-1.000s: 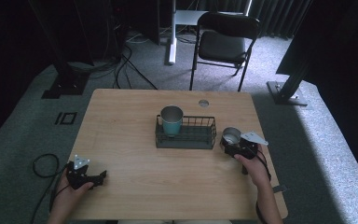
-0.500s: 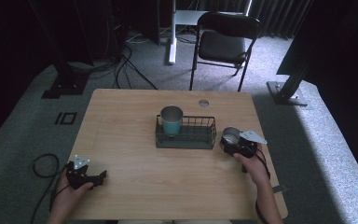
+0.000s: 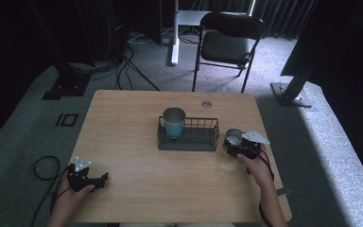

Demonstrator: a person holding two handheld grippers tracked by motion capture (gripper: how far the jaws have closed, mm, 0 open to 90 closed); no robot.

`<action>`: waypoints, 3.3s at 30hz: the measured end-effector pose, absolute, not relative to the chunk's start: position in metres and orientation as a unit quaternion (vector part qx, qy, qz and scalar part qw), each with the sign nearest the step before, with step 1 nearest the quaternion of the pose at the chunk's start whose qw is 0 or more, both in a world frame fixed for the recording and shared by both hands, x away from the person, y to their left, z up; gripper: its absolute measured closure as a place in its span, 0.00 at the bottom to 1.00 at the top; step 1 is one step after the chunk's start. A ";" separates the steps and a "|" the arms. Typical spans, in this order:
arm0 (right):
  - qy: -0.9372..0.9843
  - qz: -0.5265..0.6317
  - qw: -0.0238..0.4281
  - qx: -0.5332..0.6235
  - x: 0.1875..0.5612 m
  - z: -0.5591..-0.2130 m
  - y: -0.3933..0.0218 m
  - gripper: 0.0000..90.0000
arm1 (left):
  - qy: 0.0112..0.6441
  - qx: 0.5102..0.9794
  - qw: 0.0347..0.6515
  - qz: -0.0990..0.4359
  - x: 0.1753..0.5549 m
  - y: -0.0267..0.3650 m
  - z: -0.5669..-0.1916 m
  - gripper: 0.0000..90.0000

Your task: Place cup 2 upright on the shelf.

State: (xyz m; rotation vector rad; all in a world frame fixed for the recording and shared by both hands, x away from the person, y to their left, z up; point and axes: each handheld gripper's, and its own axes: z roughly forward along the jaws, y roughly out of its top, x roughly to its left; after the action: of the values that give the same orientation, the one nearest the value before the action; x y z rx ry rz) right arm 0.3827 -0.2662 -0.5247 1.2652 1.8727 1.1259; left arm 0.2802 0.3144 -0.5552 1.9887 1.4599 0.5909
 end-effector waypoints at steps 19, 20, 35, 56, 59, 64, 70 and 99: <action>0.704 0.438 0.286 0.481 0.381 -0.506 -0.276 0.15 | 0.549 0.748 0.298 0.222 0.280 0.314 -0.555 0.03; 0.702 0.438 0.286 0.483 0.381 -0.505 -0.276 0.15 | 0.549 0.748 0.298 0.222 0.280 0.314 -0.555 0.03; 0.689 0.460 0.291 0.478 0.379 -0.476 -0.282 0.15 | 0.549 0.748 0.298 0.222 0.280 0.314 -0.555 0.03; 0.691 0.489 0.308 0.434 0.391 -0.421 -0.259 0.15 | 0.550 0.748 0.298 0.222 0.280 0.314 -0.555 0.03; 0.696 0.493 0.307 0.422 0.394 -0.412 -0.249 0.15 | 0.549 0.748 0.298 0.222 0.280 0.314 -0.555 0.03; 0.698 0.501 0.301 0.414 0.398 -0.403 -0.239 0.15 | 0.549 0.749 0.298 0.223 0.280 0.314 -0.555 0.03; 0.702 0.513 0.292 0.399 0.401 -0.397 -0.225 0.15 | 0.549 0.748 0.298 0.222 0.280 0.314 -0.555 0.03; 0.751 0.525 0.232 0.325 0.425 -0.427 -0.180 0.15 | 0.549 0.748 0.298 0.222 0.280 0.314 -0.555 0.03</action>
State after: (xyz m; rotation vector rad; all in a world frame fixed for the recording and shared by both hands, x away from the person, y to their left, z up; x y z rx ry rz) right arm 0.4249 -0.1802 -0.4270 0.8945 2.0652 1.4438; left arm 0.2802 0.3144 -0.5553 1.9885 1.4594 0.5907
